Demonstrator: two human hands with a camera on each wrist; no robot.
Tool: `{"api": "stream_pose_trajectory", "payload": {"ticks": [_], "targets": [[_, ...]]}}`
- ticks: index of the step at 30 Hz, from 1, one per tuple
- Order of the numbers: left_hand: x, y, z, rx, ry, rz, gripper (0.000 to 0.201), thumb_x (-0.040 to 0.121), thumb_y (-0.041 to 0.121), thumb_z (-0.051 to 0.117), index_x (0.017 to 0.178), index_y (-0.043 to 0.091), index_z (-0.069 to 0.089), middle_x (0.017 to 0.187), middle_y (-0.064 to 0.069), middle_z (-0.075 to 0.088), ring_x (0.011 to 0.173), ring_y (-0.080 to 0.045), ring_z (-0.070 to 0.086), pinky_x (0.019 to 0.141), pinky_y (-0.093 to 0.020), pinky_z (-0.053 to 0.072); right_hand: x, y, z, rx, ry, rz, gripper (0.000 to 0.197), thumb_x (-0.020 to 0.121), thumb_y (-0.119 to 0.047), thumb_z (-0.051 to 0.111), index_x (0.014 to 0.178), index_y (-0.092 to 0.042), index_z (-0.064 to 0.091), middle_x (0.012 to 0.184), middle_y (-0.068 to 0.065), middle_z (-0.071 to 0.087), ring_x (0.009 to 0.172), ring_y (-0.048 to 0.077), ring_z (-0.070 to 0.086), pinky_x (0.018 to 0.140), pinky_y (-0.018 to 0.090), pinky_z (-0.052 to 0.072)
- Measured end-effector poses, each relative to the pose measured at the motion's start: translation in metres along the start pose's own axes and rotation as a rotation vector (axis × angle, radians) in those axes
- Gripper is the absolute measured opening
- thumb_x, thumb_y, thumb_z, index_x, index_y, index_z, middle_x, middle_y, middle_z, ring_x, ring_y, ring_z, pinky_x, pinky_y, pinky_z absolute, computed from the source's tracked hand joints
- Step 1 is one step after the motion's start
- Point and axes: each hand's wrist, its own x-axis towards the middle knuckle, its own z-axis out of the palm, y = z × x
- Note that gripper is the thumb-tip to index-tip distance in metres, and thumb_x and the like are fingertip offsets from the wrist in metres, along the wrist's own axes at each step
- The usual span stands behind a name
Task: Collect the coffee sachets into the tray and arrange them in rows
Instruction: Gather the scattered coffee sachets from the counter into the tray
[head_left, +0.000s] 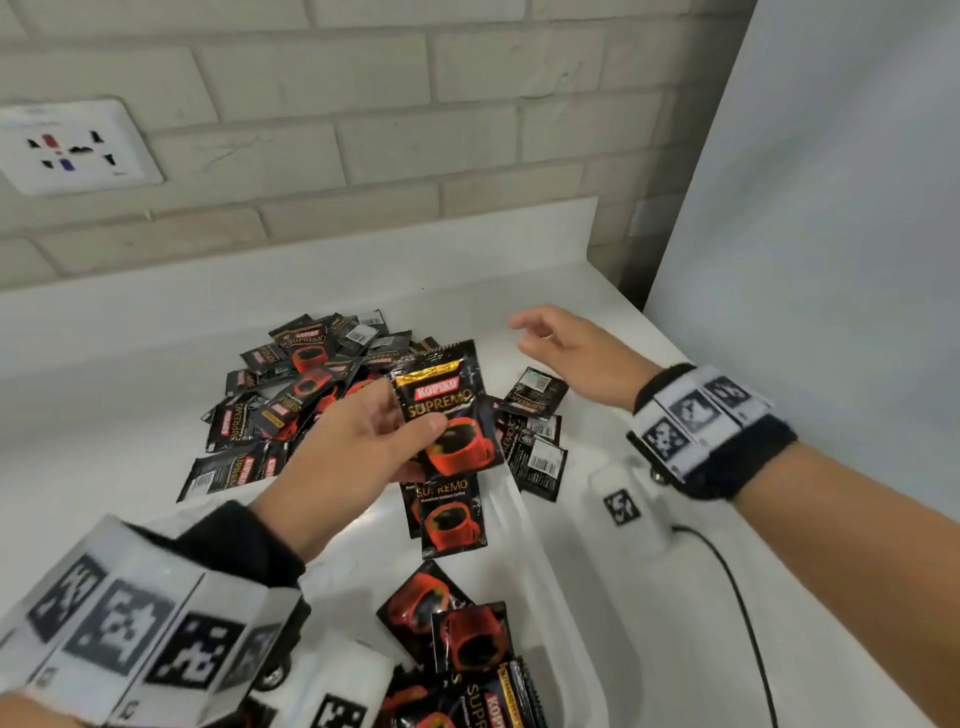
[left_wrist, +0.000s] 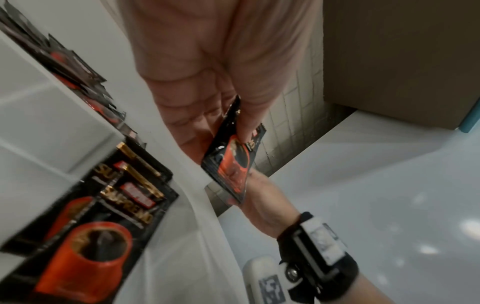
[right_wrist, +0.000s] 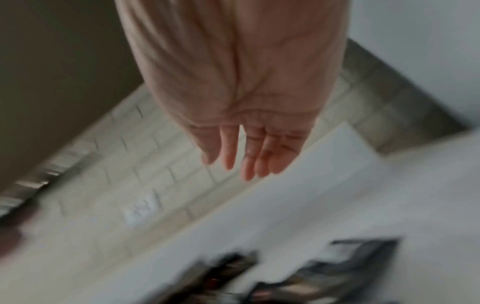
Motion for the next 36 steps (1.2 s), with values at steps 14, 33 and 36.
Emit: {"api": "stream_pose_trajectory", "payload": {"ticks": [14, 33, 36], "targets": [[-0.039, -0.018, -0.032, 0.130, 0.051, 0.063, 0.024, 0.077, 0.019, 0.062, 0.099, 0.028, 0.065, 0.091, 0.013, 0.073, 0.081, -0.006, 0.069, 0.078, -0.030, 0.050, 0.046, 0.054, 0.007, -0.725, -0.366, 0.135, 0.025, 0.082, -0.022, 0.067, 0.105, -0.017, 0.061, 0.114, 0.003, 0.045, 0.103, 0.019, 0.050, 0.083, 0.027, 0.040], [-0.071, -0.026, -0.054, 0.054, 0.088, 0.037, 0.069, 0.018, 0.086, 0.065, 0.078, 0.052, 0.066, 0.087, 0.013, 0.074, 0.077, -0.003, 0.069, 0.070, -0.028, 0.045, 0.002, 0.076, 0.004, -0.703, -0.290, 0.179, 0.067, 0.082, -0.025, 0.055, 0.143, -0.022, 0.027, 0.152, -0.009, 0.019, 0.139, 0.011, 0.015, 0.113, 0.033, 0.022], [-0.072, -0.029, -0.056, 0.064, 0.095, 0.028, 0.070, 0.019, 0.087, 0.064, 0.079, 0.052, 0.066, 0.087, 0.012, 0.074, 0.076, -0.004, 0.069, 0.071, -0.030, 0.045, -0.002, 0.073, 0.009, -0.760, -0.259, 0.151, 0.060, 0.084, -0.044, 0.053, 0.137, -0.022, 0.037, 0.145, -0.008, 0.034, 0.130, 0.012, 0.035, 0.101, 0.033, 0.036]]}}
